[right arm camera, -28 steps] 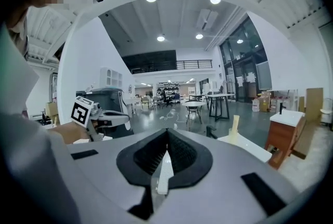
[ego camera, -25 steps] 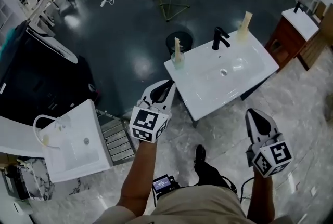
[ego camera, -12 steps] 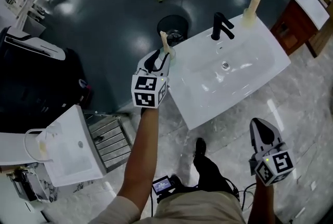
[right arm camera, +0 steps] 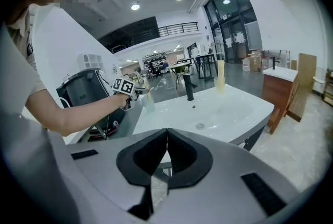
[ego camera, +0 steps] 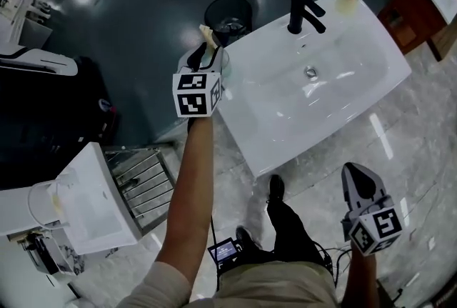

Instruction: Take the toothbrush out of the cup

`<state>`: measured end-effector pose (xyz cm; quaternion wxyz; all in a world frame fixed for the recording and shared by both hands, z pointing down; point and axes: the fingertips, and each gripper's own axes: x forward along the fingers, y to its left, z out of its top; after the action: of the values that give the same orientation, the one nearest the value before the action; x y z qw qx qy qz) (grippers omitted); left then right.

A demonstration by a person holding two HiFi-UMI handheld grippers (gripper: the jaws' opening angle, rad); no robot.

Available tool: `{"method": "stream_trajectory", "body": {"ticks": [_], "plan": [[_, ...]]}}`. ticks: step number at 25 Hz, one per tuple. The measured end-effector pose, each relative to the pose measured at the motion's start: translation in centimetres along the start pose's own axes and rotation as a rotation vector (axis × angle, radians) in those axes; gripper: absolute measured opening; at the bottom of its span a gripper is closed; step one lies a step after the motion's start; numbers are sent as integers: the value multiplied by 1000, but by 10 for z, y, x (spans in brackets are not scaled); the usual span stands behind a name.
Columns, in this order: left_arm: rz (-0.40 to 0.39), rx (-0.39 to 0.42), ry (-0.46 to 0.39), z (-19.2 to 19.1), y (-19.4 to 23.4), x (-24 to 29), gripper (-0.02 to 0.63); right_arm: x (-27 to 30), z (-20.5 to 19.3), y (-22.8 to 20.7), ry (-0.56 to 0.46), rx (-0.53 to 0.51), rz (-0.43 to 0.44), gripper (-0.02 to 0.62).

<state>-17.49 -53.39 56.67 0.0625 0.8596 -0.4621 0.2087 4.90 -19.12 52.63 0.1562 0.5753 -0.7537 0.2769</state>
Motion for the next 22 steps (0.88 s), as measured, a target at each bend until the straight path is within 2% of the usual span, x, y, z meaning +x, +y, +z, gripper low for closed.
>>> {"method": "stream_trajectory", "body": {"ticks": [7, 10, 12, 18, 22], "plan": [[1, 13, 0, -1, 2, 14, 129, 8, -6, 3, 18, -12, 10, 5], [11, 22, 2, 2, 1, 12, 90, 3, -8, 5, 23, -10, 3, 5], [15, 21, -9, 6, 1, 9, 44, -1, -7, 8, 20, -12, 0, 5], [9, 8, -42, 18, -5, -2, 34, -13, -5, 16, 2, -20, 0, 5], [16, 15, -96, 43, -4, -21, 31, -20, 1, 23, -14, -24, -1, 5]]}}
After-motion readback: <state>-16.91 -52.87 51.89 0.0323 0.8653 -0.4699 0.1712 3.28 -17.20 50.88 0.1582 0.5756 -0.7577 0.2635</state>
